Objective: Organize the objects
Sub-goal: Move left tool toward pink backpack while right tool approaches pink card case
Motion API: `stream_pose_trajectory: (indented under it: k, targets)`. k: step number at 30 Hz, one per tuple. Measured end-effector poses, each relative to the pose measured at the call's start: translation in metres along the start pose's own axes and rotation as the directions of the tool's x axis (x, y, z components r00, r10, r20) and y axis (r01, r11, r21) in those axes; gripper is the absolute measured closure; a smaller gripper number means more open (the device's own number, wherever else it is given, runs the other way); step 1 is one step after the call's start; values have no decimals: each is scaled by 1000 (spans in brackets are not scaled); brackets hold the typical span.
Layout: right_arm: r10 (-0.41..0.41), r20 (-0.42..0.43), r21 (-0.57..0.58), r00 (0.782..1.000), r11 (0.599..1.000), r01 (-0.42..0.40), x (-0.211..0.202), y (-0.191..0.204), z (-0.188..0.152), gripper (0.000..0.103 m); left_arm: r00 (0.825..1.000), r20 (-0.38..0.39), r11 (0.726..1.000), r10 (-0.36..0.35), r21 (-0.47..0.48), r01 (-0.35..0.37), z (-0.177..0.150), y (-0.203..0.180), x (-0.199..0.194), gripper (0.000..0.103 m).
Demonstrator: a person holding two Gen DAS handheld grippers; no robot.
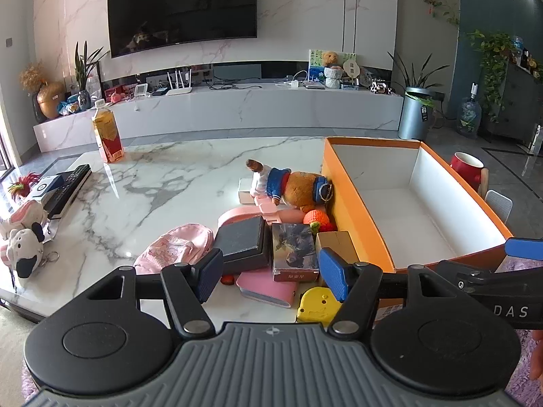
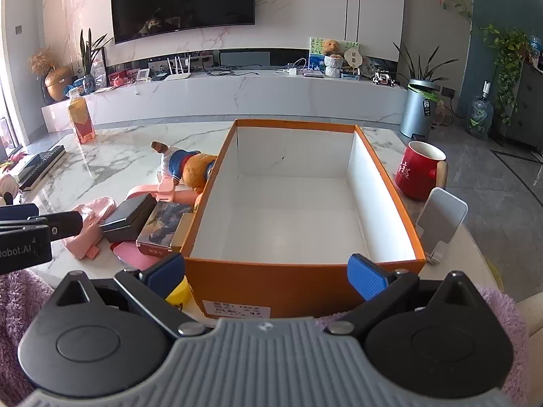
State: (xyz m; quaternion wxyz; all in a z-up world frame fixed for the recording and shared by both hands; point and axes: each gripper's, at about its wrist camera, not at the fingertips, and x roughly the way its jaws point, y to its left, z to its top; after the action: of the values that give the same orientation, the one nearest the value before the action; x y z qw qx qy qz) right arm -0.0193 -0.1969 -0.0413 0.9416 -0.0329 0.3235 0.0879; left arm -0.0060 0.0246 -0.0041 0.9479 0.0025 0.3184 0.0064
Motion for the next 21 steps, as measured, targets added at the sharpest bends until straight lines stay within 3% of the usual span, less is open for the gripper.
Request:
stream_pose_trajectory:
  k: [9, 15, 17, 19, 21]
  targets:
    - [10, -11, -23, 1000, 1000, -10, 4, 5, 1, 1, 1000, -14, 1000, 5, -9, -6, -1, 7, 3, 28]
    - [62, -3, -55, 998, 997, -62, 5, 7, 5, 3, 999, -35, 1000, -5, 7, 6, -2, 15, 8, 28]
    - [85, -1, -75, 996, 994, -85, 6, 9, 9, 7, 999, -43, 1000, -19, 19, 20, -1, 19, 11, 29]
    - [117, -17, -97, 993, 988, -118, 10, 11, 15, 20, 998, -50, 999, -41, 24, 42, 0, 23, 14, 33]
    - [152, -42, -114, 987, 981, -156, 16, 14, 22, 26, 996, -61, 997, -62, 31, 64, 2, 27, 18, 40]
